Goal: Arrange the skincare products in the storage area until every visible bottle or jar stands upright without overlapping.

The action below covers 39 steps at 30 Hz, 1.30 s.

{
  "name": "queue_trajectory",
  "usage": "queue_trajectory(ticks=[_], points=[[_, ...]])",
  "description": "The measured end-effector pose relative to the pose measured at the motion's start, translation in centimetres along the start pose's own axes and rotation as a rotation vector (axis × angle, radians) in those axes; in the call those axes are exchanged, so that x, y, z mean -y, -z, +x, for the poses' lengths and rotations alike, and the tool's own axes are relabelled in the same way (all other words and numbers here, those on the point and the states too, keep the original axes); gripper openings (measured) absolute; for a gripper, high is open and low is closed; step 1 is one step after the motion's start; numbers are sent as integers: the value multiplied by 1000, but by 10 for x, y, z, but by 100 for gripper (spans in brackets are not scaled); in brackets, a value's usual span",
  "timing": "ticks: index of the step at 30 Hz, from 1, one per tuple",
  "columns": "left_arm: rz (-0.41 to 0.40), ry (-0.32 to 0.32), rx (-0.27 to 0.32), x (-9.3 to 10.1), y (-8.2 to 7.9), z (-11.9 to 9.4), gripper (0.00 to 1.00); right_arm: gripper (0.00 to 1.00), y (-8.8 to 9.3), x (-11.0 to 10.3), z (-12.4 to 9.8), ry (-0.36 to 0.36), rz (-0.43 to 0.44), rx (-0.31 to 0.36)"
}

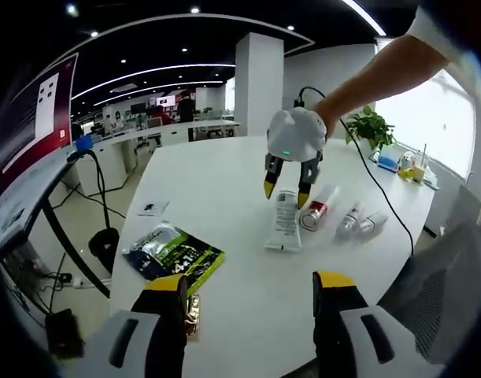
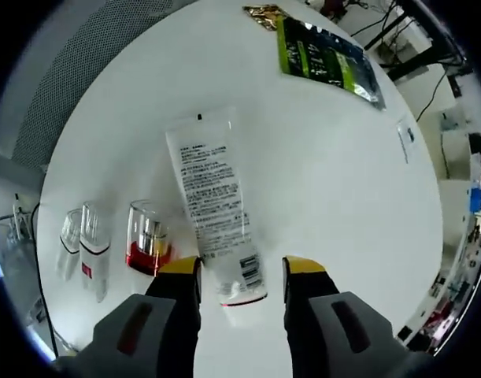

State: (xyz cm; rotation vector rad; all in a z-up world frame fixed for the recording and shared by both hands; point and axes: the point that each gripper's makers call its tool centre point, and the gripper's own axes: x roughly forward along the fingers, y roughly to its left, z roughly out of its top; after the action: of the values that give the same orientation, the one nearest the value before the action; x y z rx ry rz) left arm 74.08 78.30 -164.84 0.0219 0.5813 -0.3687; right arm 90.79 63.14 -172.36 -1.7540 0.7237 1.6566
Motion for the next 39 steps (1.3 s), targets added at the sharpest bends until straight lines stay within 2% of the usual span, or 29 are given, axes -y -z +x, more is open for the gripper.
queue_trajectory(ticks=[7, 13, 15, 25, 32, 39], points=[[-4, -2, 4, 0, 0, -1, 66, 39, -5, -4, 10, -44, -27, -9], [-5, -3, -5, 0, 1, 0, 65, 39, -11, 2, 11, -55, 4, 8], [-6, -3, -6, 0, 1, 0, 65, 36, -12, -1, 12, -82, 10, 15], [-11, -4, -19, 0, 3, 0, 64, 29, -12, 5, 11, -74, 55, 46], [-11, -4, -20, -1, 3, 1, 63, 24, -12, 3, 10, -66, 142, 86], [-12, -7, -16, -2, 2, 0, 62, 21, -12, 2, 7, -1, 174, 113]])
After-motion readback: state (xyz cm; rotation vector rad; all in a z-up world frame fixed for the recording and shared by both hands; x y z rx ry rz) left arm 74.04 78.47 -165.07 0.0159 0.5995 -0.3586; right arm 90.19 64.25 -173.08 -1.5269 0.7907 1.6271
